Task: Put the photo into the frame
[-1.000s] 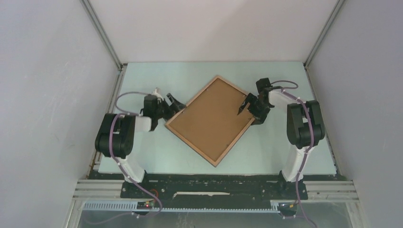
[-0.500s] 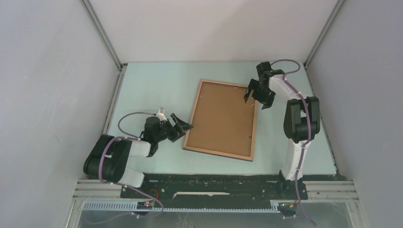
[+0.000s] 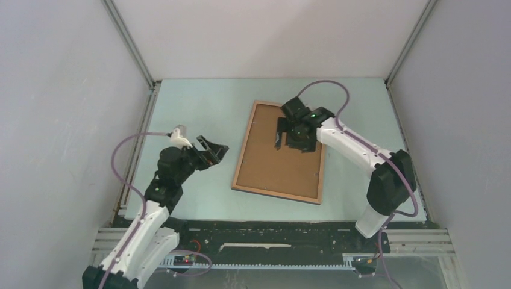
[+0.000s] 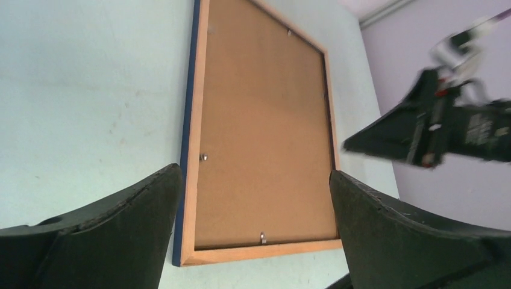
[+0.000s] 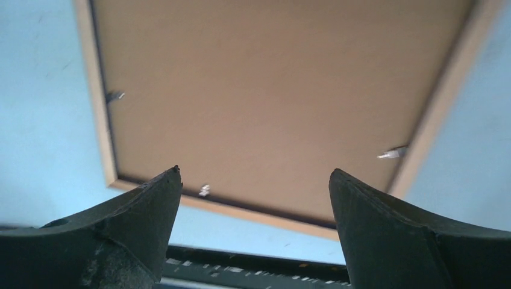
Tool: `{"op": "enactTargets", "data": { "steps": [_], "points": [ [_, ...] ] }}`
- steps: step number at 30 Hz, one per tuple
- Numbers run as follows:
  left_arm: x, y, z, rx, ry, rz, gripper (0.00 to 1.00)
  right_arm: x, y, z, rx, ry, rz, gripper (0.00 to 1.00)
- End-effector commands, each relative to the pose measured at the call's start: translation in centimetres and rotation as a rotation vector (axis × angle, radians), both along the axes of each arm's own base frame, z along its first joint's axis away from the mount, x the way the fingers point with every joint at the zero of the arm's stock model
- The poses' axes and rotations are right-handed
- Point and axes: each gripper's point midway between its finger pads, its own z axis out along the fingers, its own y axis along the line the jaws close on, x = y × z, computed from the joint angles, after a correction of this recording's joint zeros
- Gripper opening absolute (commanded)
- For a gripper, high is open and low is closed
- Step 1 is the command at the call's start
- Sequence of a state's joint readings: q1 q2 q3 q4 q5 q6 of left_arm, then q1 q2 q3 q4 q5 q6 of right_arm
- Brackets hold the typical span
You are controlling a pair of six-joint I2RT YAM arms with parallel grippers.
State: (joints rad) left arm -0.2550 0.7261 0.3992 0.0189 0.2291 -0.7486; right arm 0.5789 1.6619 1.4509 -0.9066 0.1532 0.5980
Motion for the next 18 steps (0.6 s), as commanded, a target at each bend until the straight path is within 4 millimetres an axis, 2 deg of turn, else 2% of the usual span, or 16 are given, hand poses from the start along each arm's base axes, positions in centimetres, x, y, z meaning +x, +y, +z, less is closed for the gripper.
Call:
{"op": "enactTargets", "data": {
  "steps": [1, 5, 11, 15, 18],
  "points": [
    [-0.9, 3.3, 4.9, 0.163, -0.072, 0.098, 1.0, -1.5, 6.2, -1.9, 0.172, 0.107, -0.084, 0.98],
    [-2.0, 4.6, 8.1, 0.211, -0.122, 0.133, 1.0, -2.4, 12.4, -3.3, 0.276, 0.159, -0.138, 0.96],
    [-2.7, 7.1, 11.2, 0.313, -0.149, 0.227, 1.0, -4.6, 19.2, -6.1, 0.234, 0.303, -0.187, 0.95],
    [-3.6, 10.8, 12.3, 0.375, -0.161, 0.407, 1.0, -5.5, 20.9, -6.3, 0.177, 0.305, -0.2, 0.89],
    [-3.8, 11.8, 12.1, 0.413, -0.141, 0.456, 1.0, -5.8, 21.0, -6.4, 0.151, 0.309, -0.269, 0.84]
  ]
}}
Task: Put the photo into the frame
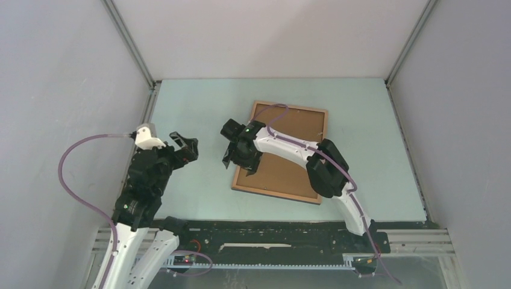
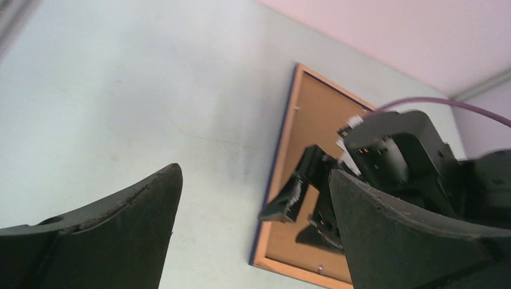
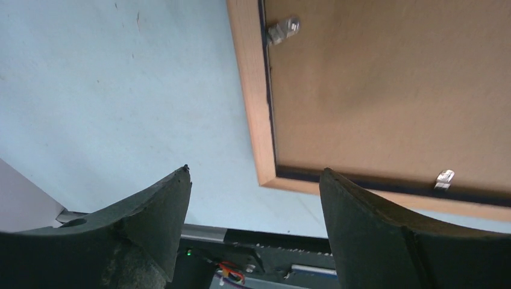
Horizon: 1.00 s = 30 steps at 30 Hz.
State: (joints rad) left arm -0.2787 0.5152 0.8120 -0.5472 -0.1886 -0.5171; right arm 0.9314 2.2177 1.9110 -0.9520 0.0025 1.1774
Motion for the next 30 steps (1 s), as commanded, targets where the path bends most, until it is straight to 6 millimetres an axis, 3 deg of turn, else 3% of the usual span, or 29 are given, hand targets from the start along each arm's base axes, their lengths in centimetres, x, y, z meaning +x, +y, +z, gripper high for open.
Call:
{"op": "enactTargets", "data": {
  "steps": [1, 4, 5, 23, 30],
  "points": [
    [-0.7, 3.4, 1.0, 0.098, 0.002, 0.158, 1.0, -0.7, -0.4, 1.0, -0.061, 0.03, -0.14, 0.83],
    [-1.0, 3.6, 0.9, 0.121, -0.004, 0.158, 1.0, -0.7, -0.1, 0.5, -0.077, 0.043, -0.164, 0.6],
    [-1.1, 3.7, 1.0, 0.123, -0.007, 0.161, 1.0, -0.7, -0.2, 0.3, -0.089, 0.044, -0.167, 0.57],
    [-1.6, 3.8, 0.1, 0.154, -0.015, 0.154, 1.0, 0.1, 1.0, -2.6, -0.124, 0.063, -0.157, 0.46],
    [-1.6, 3.5, 0.1, 0.165, -0.011, 0.137, 1.0, 0.8, 1.4, -3.4, -0.13, 0.056, -0.168, 0.35]
  ]
}}
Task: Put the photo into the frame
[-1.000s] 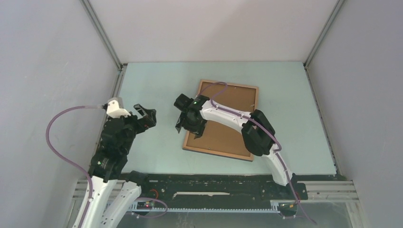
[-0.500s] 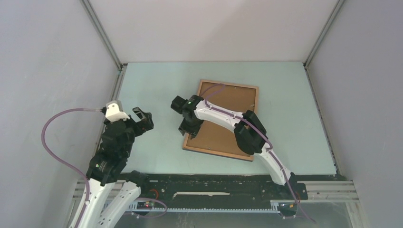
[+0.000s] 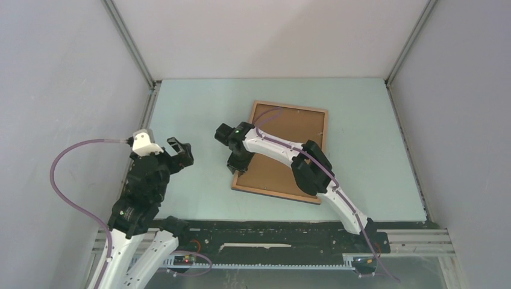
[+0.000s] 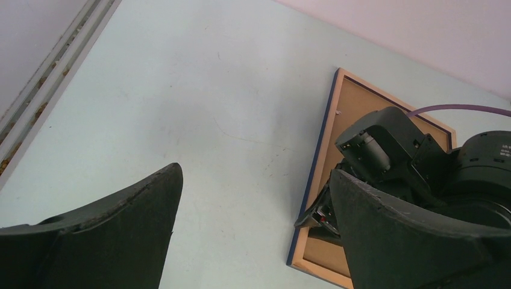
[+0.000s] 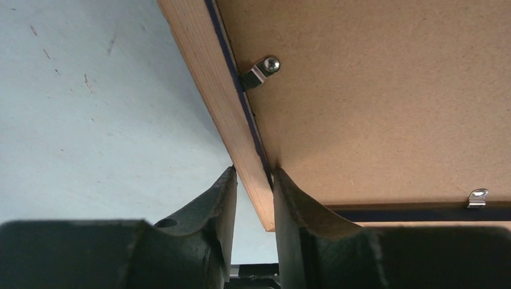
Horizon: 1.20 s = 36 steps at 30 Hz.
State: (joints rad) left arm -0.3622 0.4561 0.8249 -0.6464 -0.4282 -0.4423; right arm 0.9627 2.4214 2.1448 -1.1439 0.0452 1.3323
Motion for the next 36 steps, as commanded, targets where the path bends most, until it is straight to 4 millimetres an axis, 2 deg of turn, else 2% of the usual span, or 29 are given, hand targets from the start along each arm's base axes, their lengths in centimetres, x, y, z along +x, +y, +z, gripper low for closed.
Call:
{"op": "enactTargets", "data": {
  "steps": [1, 2, 5, 6, 7, 8, 11, 14, 17, 24, 27, 30, 32, 34, 36],
  "points": [
    [0.0, 0.2, 0.4, 0.026, -0.015, 0.003, 1.0, 1.4, 0.4, 0.3, -0.011, -0.038, -0.037, 0.34],
    [0.0, 0.2, 0.3, 0.025, -0.013, 0.0, 1.0, 1.5, 0.3, 0.2, -0.016, -0.043, -0.037, 0.32],
    [-0.1, 0.2, 0.2, 0.022, -0.014, -0.001, 1.0, 1.8, 0.4, 0.4, -0.02, -0.077, -0.025, 0.18],
    [-0.1, 0.1, 0.3, 0.021, -0.014, -0.003, 1.0, 1.9, 0.3, 0.4, -0.027, -0.087, -0.026, 0.12],
    [-0.1, 0.1, 0.3, 0.024, -0.013, -0.006, 1.0, 2.1, 0.2, 0.5, -0.028, -0.096, -0.022, 0.02],
    [-0.1, 0.1, 0.3, 0.027, -0.013, -0.009, 1.0, 2.3, 0.3, 0.8, -0.021, -0.104, -0.002, 0.0],
    [0.1, 0.0, 0.3, 0.034, -0.006, -0.01, 1.0, 2.6, 0.1, 3.3, 0.011, -0.142, 0.065, 0.0],
    [0.3, -0.5, 0.4, 0.023, -0.01, -0.032, 1.0, 2.8, -0.5, 7.5, 0.05, -0.242, 0.179, 0.0],
    [0.6, -0.9, 0.3, 0.014, -0.011, -0.053, 1.0, 2.1, -1.2, 11.0, 0.145, -0.329, 0.295, 0.0],
    [1.7, -2.4, -0.7, -0.057, 0.009, -0.101, 1.0, 0.3, -4.2, 12.3, 0.325, -0.327, 0.373, 0.0],
    [3.0, -4.9, -2.1, -0.13, 0.043, -0.192, 1.0, -0.6, -5.0, 13.4, 0.35, -0.359, 0.407, 0.0],
    [4.4, -9.0, -5.3, -0.279, 0.183, -0.358, 1.0, -1.3, -5.8, 14.2, 0.363, -0.385, 0.433, 0.0],
    [5.0, -12.6, -6.2, -0.459, 0.223, -0.519, 1.0, -1.6, -6.2, 14.5, 0.366, -0.39, 0.436, 0.0],
    [6.0, -15.5, -5.5, -0.659, 0.215, -0.634, 1.0, -2.0, -6.7, 14.9, 0.377, -0.4, 0.437, 0.0],
    [7.1, -17.2, -4.8, -0.756, 0.192, -0.719, 1.0, -2.4, -6.8, 15.1, 0.399, -0.405, 0.442, 0.0]
  ]
}}
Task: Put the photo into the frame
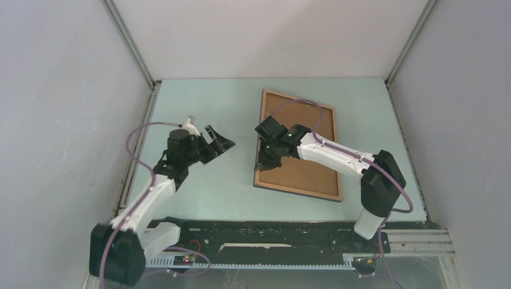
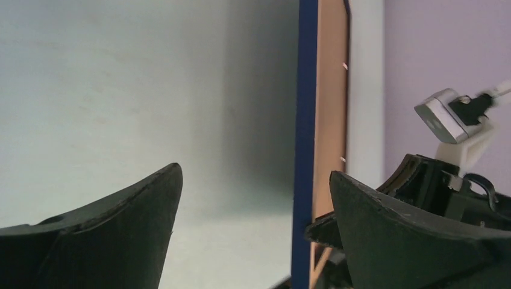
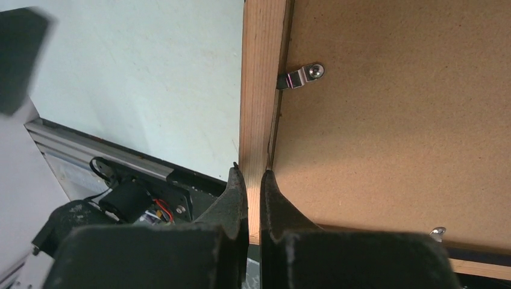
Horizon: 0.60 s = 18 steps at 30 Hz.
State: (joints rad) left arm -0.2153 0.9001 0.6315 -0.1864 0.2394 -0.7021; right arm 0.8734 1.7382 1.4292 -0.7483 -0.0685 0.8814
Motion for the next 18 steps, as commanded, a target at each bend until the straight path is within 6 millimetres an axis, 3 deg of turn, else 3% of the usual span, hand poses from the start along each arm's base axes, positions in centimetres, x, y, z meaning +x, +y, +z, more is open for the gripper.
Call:
{"op": "enactTargets", "data": {
  "steps": [1, 5, 8, 12, 18],
  "points": [
    [0.8, -6.6, 4.3, -0.423, -0.058, -0.284, 1.0, 0.1, 1.3, 5.1, 0.16, -0.133, 0.069, 0.0],
    [3.0, -8.0, 1.5, -0.46, 0.031, -0.272, 1.0, -0.3, 1.3, 5.6, 0.186, -0.133, 0.091, 0.0],
    [4.0, -9.7, 1.1, -0.528, 0.054, -0.299, 0.99, -0.4, 1.4, 6.0, 0.203, -0.133, 0.104, 0.0],
    [5.3, -12.1, -0.2, -0.532, 0.094, -0.305, 0.87, -0.7, 1.2, 6.4, 0.209, -0.15, 0.111, 0.0],
    [7.0, -13.5, -0.7, -0.456, 0.059, -0.288, 0.76, -1.0, 0.4, 6.6, 0.21, -0.162, 0.121, 0.0]
  ]
}}
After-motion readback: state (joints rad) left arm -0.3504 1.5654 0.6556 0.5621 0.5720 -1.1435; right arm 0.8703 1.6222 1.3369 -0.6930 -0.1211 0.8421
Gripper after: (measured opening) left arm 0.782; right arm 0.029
